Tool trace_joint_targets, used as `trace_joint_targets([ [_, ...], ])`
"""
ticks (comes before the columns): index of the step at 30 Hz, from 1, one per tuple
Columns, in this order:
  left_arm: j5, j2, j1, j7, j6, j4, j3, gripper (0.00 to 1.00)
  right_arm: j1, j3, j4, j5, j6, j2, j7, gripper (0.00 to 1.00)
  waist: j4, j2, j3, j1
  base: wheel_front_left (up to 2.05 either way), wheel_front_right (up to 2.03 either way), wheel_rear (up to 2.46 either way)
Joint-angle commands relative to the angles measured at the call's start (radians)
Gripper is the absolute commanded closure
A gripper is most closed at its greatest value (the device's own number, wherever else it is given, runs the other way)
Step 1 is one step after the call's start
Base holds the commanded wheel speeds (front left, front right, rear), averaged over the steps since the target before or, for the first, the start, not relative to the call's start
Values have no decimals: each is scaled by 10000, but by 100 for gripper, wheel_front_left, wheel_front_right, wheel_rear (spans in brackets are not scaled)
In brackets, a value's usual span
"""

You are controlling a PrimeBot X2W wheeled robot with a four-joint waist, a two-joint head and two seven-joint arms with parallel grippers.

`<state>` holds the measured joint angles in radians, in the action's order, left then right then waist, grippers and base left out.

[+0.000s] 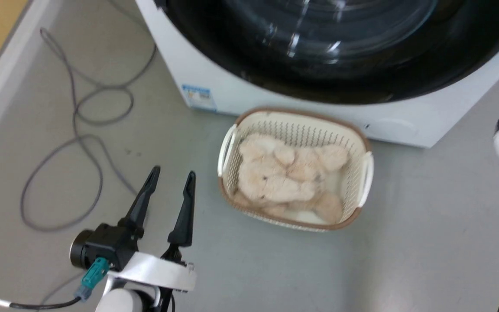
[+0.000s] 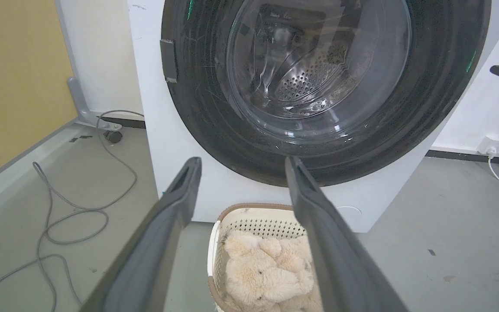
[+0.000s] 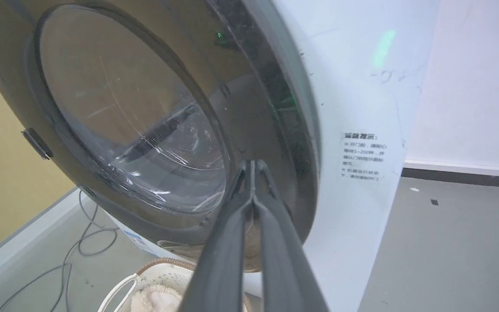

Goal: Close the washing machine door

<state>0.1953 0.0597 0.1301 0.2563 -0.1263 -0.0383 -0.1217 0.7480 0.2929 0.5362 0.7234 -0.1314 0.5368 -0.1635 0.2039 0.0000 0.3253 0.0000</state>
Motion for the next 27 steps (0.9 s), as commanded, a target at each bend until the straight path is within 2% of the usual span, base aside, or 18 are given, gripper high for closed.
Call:
trace_joint_targets([
  [1, -14, -2, -215, 55, -44, -79, 102, 0, -523, 17, -152, 29, 7, -152, -222, 100, -454, 0, -768, 0, 0, 0, 0],
  [7, -15, -19, -761, 55, -44, -237, 498, 0, -2488, -217, -924, -401, 7, -722, -736, 100, -1034, 0, -1777, 0, 0, 0, 0],
  [14, 200, -61, -1315, 55, -11, -482, 1011, 0, -4518, -1150, -2166, -1462, 7, -1889, -910, 100, -1593, 0, -2475, 0, 0, 0, 0],
  [27, 10, -86, -2053, 55, -19, -549, 985, 0, -7113, -2609, -4028, -3649, 7, -3619, -728, 100, -1918, 0, -3191, 0, 0, 0, 0],
])
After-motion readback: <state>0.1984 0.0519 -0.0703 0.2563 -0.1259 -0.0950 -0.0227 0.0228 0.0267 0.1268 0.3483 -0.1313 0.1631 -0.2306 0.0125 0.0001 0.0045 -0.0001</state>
